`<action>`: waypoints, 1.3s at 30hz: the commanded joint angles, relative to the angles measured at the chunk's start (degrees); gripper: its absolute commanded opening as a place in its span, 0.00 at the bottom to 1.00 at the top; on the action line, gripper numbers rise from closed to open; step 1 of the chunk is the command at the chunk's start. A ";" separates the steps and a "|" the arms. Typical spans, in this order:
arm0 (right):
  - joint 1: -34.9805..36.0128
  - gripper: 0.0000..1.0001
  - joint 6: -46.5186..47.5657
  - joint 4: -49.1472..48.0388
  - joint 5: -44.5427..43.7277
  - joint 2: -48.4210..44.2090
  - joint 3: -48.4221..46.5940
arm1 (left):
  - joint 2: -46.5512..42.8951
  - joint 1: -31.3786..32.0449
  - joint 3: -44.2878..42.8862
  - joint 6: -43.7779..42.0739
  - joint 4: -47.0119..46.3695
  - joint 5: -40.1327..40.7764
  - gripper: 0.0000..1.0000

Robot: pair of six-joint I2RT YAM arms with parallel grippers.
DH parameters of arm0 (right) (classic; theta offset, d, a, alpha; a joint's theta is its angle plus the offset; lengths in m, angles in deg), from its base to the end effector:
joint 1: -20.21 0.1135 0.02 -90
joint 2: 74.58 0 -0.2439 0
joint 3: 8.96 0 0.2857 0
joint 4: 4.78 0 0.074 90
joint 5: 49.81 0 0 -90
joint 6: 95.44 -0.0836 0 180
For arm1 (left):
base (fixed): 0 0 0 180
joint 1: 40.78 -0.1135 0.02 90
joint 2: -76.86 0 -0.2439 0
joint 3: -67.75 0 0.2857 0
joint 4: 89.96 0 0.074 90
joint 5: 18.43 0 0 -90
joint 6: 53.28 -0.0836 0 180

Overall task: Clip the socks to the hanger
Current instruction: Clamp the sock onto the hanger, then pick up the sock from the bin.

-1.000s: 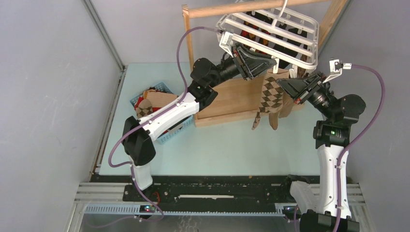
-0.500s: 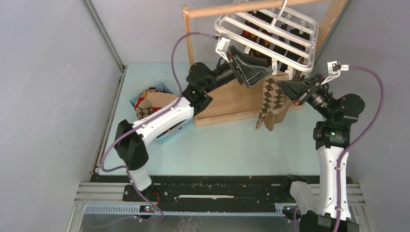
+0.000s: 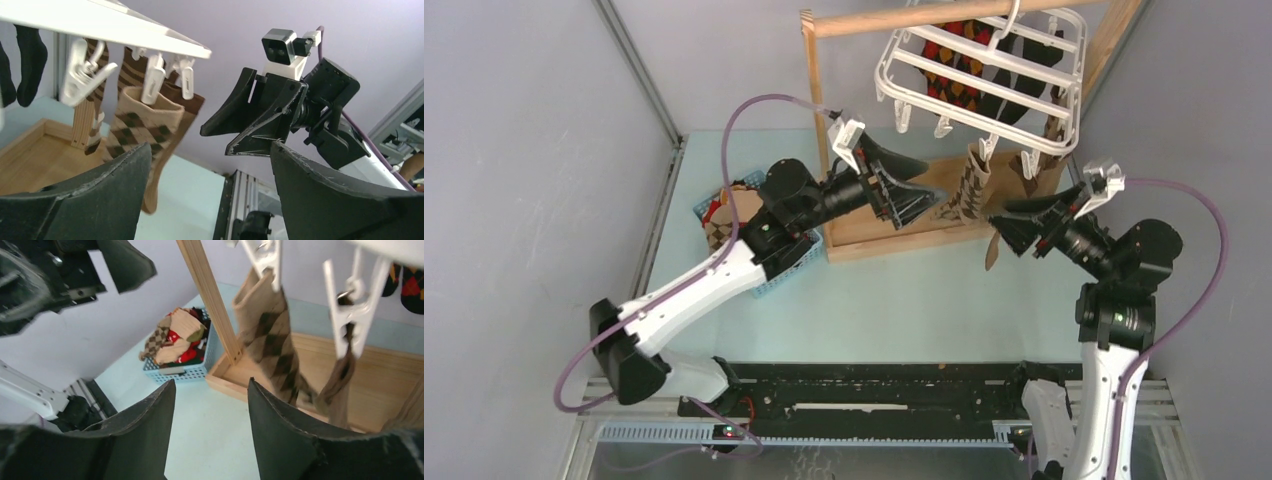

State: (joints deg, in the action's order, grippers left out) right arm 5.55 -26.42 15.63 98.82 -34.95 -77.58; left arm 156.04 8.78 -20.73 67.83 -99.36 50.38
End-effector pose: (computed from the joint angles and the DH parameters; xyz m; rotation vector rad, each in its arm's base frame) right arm 0.2099 0.0189 0.4251 -0.4086 1.4926 0.8096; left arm 0.2365 -0.3241 0.4480 0.5690 1.2876 -1.4234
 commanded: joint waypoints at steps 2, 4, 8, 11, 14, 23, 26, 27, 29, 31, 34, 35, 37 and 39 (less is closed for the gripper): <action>-2.74 0.67 18.45 21.25 1.84 -4.20 -3.52 | -8.22 1.74 3.71 -9.25 12.71 2.45 0.93; -4.52 0.71 24.45 27.60 2.09 -5.48 -4.72 | -11.09 1.89 5.79 -10.82 16.42 4.13 0.95; -7.46 0.83 35.00 38.52 0.31 -7.76 -5.82 | -18.46 1.79 11.02 -15.24 21.99 8.99 0.96; -8.01 0.93 40.33 44.63 -2.34 -9.04 -5.80 | -23.51 1.72 13.53 -18.48 27.64 13.04 0.99; -8.08 0.99 44.21 49.63 -3.84 -9.55 -5.82 | -28.10 1.09 15.49 -20.19 32.45 16.03 1.00; -8.60 1.00 53.21 59.56 -9.11 -8.42 -5.77 | -42.77 -3.40 24.45 -15.40 44.05 32.99 1.00; -8.71 1.00 56.45 61.55 -12.85 -7.47 -5.75 | -46.14 -5.41 27.31 -13.17 46.18 35.39 1.00; -8.81 1.00 56.60 61.53 -14.42 -7.14 -5.61 | -46.70 -6.18 27.99 -12.16 47.26 35.78 1.00; -8.89 1.00 56.74 61.48 -15.36 -6.33 -5.65 | -46.90 -7.23 28.50 -11.51 49.50 36.07 1.00; -8.98 1.00 57.24 61.32 -14.54 -5.69 -5.57 | -45.82 -8.76 28.07 -11.39 52.12 36.05 1.00; -9.07 1.00 56.69 60.15 -12.85 -5.18 -5.12 | -42.28 -12.60 26.63 -12.34 55.83 35.73 0.98; -9.15 1.00 56.52 59.76 -12.31 -5.06 -4.85 | -40.67 -14.02 26.04 -13.35 56.92 35.64 0.96; -9.25 1.00 56.39 59.27 -11.17 -4.52 -4.48 | -36.83 -17.88 23.99 -15.20 59.18 35.94 0.92; -9.30 1.00 56.54 59.10 -10.03 -4.04 -4.34 | -32.20 -23.45 21.90 -15.78 60.66 34.76 0.88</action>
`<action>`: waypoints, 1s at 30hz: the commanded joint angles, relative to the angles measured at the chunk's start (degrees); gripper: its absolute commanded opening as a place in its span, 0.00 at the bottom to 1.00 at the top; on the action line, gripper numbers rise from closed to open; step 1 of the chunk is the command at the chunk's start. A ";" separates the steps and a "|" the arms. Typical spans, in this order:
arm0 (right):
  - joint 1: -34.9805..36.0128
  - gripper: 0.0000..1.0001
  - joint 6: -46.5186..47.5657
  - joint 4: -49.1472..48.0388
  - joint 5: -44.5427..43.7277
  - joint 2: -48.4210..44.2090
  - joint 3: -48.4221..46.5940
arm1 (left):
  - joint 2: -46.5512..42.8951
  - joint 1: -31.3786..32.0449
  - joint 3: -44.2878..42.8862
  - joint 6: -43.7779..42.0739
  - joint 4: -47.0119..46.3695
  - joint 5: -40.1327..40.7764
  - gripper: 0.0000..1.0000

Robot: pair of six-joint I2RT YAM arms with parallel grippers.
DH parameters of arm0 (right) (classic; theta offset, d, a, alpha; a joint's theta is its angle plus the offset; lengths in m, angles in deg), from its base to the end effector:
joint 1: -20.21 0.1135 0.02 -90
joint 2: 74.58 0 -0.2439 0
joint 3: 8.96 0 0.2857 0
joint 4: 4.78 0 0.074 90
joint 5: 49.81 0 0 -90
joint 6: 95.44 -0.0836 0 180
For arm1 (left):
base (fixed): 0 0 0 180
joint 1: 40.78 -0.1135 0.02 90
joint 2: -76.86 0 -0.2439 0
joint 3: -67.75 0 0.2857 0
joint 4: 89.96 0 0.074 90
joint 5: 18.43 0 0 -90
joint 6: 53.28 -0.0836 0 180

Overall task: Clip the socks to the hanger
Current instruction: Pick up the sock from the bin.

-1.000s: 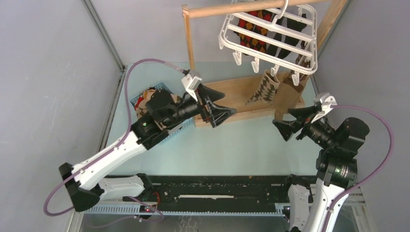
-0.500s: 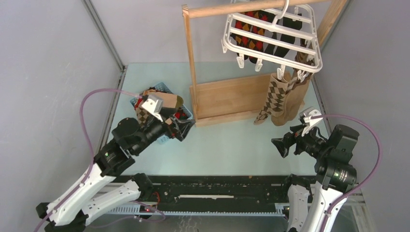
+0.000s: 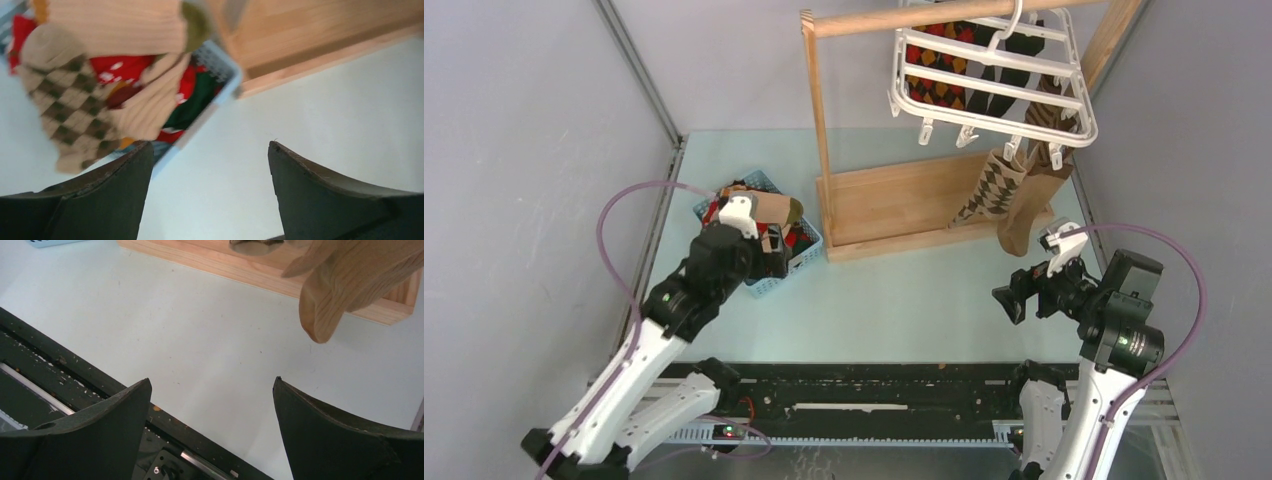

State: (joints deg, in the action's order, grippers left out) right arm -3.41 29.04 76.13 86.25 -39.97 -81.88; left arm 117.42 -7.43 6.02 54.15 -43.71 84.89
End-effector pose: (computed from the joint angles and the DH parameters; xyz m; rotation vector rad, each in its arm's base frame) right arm 0.1530 -0.0012 0.3398 -0.5721 1.9951 0.3233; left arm 0.2126 -0.1169 0.3094 0.1303 2.0075 -0.3356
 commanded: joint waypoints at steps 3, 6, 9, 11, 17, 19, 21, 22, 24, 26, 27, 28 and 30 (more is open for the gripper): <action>-0.31 0.99 1.70 -1.52 3.99 1.70 0.16 | 10.32 -17.49 -5.64 1.29 3.34 -6.48 0.79; -0.29 0.99 1.90 -1.81 4.47 2.59 0.16 | 11.65 -23.47 -3.88 4.56 0.53 -9.30 0.76; -0.29 0.99 2.12 -2.05 5.00 3.28 0.16 | 12.62 -27.21 -2.79 3.16 -0.24 -7.89 0.70; -0.29 0.98 2.02 -2.52 5.76 3.73 0.44 | 14.34 -28.94 -2.68 0.81 -0.14 -5.30 0.66; 0.01 0.98 1.51 -4.05 7.51 5.53 1.33 | 24.21 -30.25 -5.30 -4.41 1.44 -6.39 0.57; 0.42 0.98 1.47 -4.47 7.78 6.01 1.41 | 27.28 -30.21 -6.29 -4.38 2.49 -5.23 0.57; 0.85 0.98 1.39 -5.03 7.82 6.33 1.46 | 29.84 -30.11 -6.94 -4.16 3.41 -3.31 0.57; 1.04 0.98 1.32 -5.26 7.82 6.45 1.47 | 30.79 -30.10 -6.94 -4.04 3.60 -2.13 0.56; 1.35 0.98 1.14 -5.89 7.81 6.64 1.48 | 32.35 -30.15 -7.09 -3.46 4.29 0.56 0.51; 1.54 0.98 0.78 -6.45 7.92 6.92 1.49 | 33.75 -30.13 -7.37 -3.37 4.86 1.90 0.48; 1.55 0.98 0.62 -6.76 8.09 7.01 1.49 | 34.28 -30.16 -7.43 -3.43 4.94 1.85 0.44; 1.63 0.98 0.36 -6.93 8.30 7.14 1.47 | 34.63 -30.17 -7.44 -3.52 4.98 1.73 0.42; 1.64 0.98 -0.29 -7.50 8.86 7.23 1.48 | 35.21 -30.12 -7.60 -3.86 4.91 1.48 0.32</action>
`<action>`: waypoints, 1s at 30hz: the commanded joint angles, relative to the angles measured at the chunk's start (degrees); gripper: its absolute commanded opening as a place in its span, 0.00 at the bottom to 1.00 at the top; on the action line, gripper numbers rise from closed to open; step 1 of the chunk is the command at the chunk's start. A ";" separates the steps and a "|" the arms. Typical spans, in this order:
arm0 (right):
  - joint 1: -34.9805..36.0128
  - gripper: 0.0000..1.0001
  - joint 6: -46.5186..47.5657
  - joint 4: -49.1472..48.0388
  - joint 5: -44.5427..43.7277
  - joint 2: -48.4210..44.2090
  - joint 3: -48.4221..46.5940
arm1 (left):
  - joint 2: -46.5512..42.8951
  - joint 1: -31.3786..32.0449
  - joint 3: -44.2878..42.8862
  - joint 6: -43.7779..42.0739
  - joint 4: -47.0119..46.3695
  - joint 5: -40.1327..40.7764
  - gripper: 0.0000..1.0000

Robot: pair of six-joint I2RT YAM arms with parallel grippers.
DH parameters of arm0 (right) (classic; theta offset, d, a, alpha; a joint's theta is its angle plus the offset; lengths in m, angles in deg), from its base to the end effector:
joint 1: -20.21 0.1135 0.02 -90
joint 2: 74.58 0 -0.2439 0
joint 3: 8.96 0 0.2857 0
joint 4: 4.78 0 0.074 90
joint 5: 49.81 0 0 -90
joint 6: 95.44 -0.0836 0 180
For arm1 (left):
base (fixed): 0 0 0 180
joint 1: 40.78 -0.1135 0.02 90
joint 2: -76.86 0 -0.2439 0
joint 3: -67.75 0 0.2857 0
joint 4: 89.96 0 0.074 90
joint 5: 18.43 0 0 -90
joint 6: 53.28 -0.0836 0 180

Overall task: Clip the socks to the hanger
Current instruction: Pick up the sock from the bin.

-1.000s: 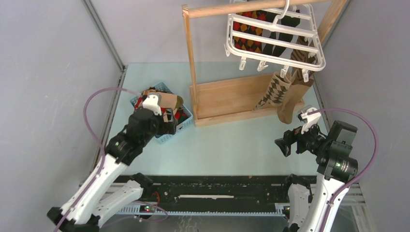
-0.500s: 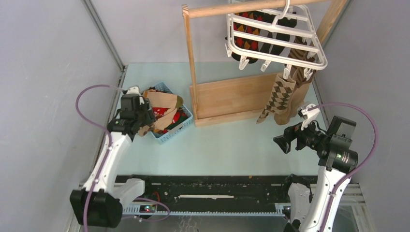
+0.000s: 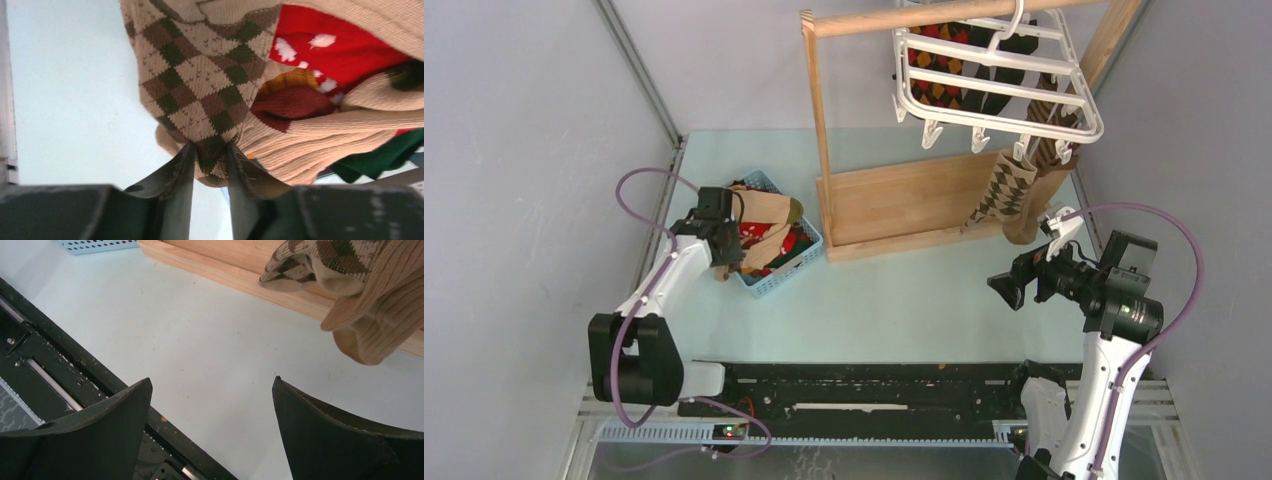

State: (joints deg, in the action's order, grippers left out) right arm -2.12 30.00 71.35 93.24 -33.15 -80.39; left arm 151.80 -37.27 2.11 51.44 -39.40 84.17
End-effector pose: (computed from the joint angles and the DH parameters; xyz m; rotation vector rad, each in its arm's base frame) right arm 0.1833 -0.0030 0.3282 -0.6319 1.9542 0.4883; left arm 0.3172 -0.0012 0.1683 -0.3288 2.5641 0.1714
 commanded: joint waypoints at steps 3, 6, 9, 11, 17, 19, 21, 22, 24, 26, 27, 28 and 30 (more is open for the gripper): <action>0.51 0.98 -1.76 -3.39 2.09 0.24 -0.06 | 0.53 -0.32 -4.38 -1.51 1.08 2.01 0.12; 0.77 0.98 -1.04 -2.74 2.48 -0.07 -0.56 | -2.45 -0.31 -5.85 -1.62 2.43 1.94 0.03; 0.96 0.98 0.63 -1.58 4.12 -0.83 -1.22 | -5.94 -0.21 -7.96 -1.62 5.07 1.08 0.01; 1.26 0.98 2.24 -1.44 5.83 -2.01 -1.24 | -8.59 -0.06 -9.69 -1.46 7.29 0.13 0.00; 3.24 0.98 5.43 -2.90 10.89 -3.94 -1.22 | -15.50 0.20 -12.47 -0.55 11.99 -3.02 0.00; 3.86 0.98 5.55 -3.53 12.44 -3.94 -1.20 | -16.88 0.18 -13.41 0.18 13.11 -5.96 0.00; 4.67 0.98 6.33 -3.98 14.50 -4.22 -1.24 | -18.03 0.23 -14.67 1.74 12.99 -12.91 0.00; 5.38 0.98 7.24 -4.20 15.69 -4.56 -1.23 | -18.51 0.50 -15.30 3.15 12.15 -19.91 0.00; 8.31 0.98 10.78 -4.26 18.65 -5.23 -1.22 | -19.43 1.95 -16.00 7.16 9.08 -30.70 0.00; 12.09 0.98 15.61 -4.44 21.09 -5.86 -1.22 | -20.20 5.49 -15.97 10.91 3.90 -40.16 0.00; 13.98 0.99 18.19 -4.81 22.11 -6.15 -1.22 | -20.40 8.14 -15.83 12.19 0.60 -43.28 0.00; 15.90 0.99 20.10 -5.50 23.10 -6.26 -1.21 | -20.55 11.01 -15.73 13.15 -2.50 -45.65 0.00; 19.91 0.99 19.03 -10.50 23.71 -5.91 -1.25 | -20.73 17.03 -16.31 12.80 -6.27 -45.17 0.00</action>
State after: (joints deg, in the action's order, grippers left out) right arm 12.28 43.44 67.65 111.43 -38.82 -80.39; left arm 132.85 -28.29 -10.28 59.96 -34.51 52.46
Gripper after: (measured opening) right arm 0.990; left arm 0.014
